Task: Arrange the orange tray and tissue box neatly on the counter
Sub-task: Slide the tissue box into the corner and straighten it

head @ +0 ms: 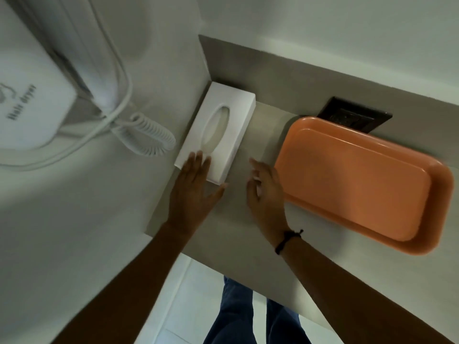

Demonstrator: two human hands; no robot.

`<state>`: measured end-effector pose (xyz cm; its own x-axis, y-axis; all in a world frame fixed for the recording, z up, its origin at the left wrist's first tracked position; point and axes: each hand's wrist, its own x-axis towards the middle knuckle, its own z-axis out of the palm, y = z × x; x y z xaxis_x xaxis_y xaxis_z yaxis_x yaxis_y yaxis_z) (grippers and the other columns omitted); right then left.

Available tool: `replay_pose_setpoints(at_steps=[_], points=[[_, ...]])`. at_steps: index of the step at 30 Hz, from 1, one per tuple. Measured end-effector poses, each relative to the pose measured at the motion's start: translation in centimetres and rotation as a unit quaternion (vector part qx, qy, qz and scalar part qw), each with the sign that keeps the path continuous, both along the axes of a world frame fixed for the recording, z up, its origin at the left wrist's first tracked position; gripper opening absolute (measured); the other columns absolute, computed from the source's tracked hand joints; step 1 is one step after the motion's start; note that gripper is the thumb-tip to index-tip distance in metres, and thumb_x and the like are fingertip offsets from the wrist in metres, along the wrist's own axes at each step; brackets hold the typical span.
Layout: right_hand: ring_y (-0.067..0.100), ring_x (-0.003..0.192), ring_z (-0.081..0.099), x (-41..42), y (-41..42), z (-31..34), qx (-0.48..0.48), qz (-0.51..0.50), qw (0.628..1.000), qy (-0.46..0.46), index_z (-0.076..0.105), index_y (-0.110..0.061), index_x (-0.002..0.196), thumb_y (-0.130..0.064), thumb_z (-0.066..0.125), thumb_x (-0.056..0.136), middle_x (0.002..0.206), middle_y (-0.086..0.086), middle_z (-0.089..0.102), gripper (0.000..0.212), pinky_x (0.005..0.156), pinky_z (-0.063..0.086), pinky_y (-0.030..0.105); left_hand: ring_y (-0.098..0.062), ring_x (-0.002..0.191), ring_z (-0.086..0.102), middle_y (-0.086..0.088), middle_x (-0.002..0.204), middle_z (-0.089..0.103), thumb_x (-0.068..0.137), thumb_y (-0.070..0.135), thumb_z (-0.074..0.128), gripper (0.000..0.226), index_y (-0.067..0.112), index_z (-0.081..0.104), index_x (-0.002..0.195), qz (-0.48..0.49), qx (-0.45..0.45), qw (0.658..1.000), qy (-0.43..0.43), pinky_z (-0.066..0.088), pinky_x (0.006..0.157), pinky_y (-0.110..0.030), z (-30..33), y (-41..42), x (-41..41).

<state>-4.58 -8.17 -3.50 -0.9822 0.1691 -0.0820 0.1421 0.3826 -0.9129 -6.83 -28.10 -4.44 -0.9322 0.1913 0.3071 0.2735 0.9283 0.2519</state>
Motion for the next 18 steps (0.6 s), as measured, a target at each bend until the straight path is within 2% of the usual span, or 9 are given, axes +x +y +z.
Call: replay_pose_setpoints(at_steps=[2, 3, 5, 6, 7, 11, 15, 18], points=[[0.015, 0.107, 0.065, -4.8, -1.5, 1.5, -0.068, -0.079, 0.991, -0.085, 0.056, -0.007, 0.152, -0.014, 0.061, 0.107, 0.128, 0.003, 0.065, 0.045, 0.092, 0.056, 0.014, -0.042, 0.139, 0.064, -0.026, 0.145, 0.068, 0.089, 0.032, 0.091, 0.063, -0.005, 0.073, 0.136, -0.003, 0.009, 0.999, 0.034, 0.060, 0.108, -0.054, -0.5, 0.4, 0.6], [0.017, 0.103, 0.067, -6.7, -2.0, 1.8, -0.111, -0.095, 0.981, -0.129, 0.057, -0.006, 0.150, -0.019, 0.065, 0.106, 0.117, -0.001, 0.067, 0.047, 0.090, 0.057, 0.017, -0.043, 0.133, 0.069, -0.027, 0.138, 0.072, 0.086, 0.026, 0.094, 0.058, -0.006, 0.076, 0.130, -0.012, -0.002, 0.999, 0.044, 0.064, 0.101, -0.055, -0.6, 0.6, 0.6], [0.031, 0.103, 0.072, -8.9, -2.5, 2.0, -0.166, -0.097, 0.964, -0.183, 0.061, -0.003, 0.139, -0.025, 0.070, 0.103, 0.100, 0.003, 0.070, 0.043, 0.096, 0.064, 0.041, -0.043, 0.125, 0.074, -0.027, 0.130, 0.076, 0.083, 0.021, 0.096, 0.052, -0.008, 0.079, 0.123, -0.023, -0.027, 0.998, 0.060, 0.067, 0.094, -0.055, -0.7, 0.8, 0.4], [0.035, 0.105, 0.073, -9.4, -2.6, 1.9, -0.167, -0.088, 0.962, -0.196, 0.063, -0.003, 0.133, -0.027, 0.073, 0.102, 0.102, 0.011, 0.073, 0.040, 0.099, 0.063, 0.050, -0.043, 0.123, 0.074, -0.028, 0.129, 0.076, 0.082, 0.021, 0.097, 0.051, -0.008, 0.080, 0.121, -0.019, -0.027, 0.998, 0.060, 0.067, 0.093, -0.055, -0.7, 0.8, 0.4], [0.035, 0.106, 0.074, -9.4, -2.8, 2.0, -0.161, -0.077, 0.962, -0.207, 0.064, -0.005, 0.132, -0.028, 0.075, 0.101, 0.107, 0.016, 0.075, 0.041, 0.100, 0.062, 0.054, -0.043, 0.123, 0.075, -0.028, 0.128, 0.076, 0.082, 0.020, 0.097, 0.052, -0.008, 0.080, 0.121, -0.012, -0.023, 0.998, 0.058, 0.067, 0.092, -0.055, -0.7, 0.7, 0.4], [0.032, 0.107, 0.075, -9.4, -3.2, 2.2, -0.136, -0.075, 0.964, -0.214, 0.062, -0.010, 0.138, -0.032, 0.075, 0.101, 0.112, 0.015, 0.077, 0.045, 0.102, 0.061, 0.052, -0.044, 0.124, 0.074, -0.028, 0.129, 0.075, 0.084, 0.020, 0.094, 0.046, -0.007, 0.081, 0.119, -0.020, -0.030, 0.998, 0.049, 0.066, 0.093, -0.057, -0.7, 0.6, 0.4], [0.035, 0.109, 0.074, -10.2, -3.7, 2.9, -0.152, -0.088, 0.961, -0.213, 0.063, -0.006, 0.139, -0.023, 0.074, 0.102, 0.115, 0.022, 0.076, 0.042, 0.105, 0.059, 0.048, -0.046, 0.119, 0.075, -0.030, 0.127, 0.076, 0.075, 0.015, 0.100, 0.056, -0.009, 0.079, 0.121, -0.026, -0.014, 0.998, 0.053, 0.066, 0.090, -0.061, -0.8, 0.2, -0.5], [0.037, 0.114, 0.073, -10.9, -4.1, 3.3, -0.152, -0.086, 0.961, -0.216, 0.061, -0.002, 0.143, -0.019, 0.073, 0.103, 0.118, 0.026, 0.075, 0.045, 0.109, 0.058, 0.047, -0.046, 0.120, 0.075, -0.031, 0.130, 0.074, 0.076, 0.014, 0.099, 0.058, -0.006, 0.077, 0.126, -0.047, -0.020, 0.997, 0.064, 0.066, 0.090, -0.061, -1.1, -0.6, -1.4]])
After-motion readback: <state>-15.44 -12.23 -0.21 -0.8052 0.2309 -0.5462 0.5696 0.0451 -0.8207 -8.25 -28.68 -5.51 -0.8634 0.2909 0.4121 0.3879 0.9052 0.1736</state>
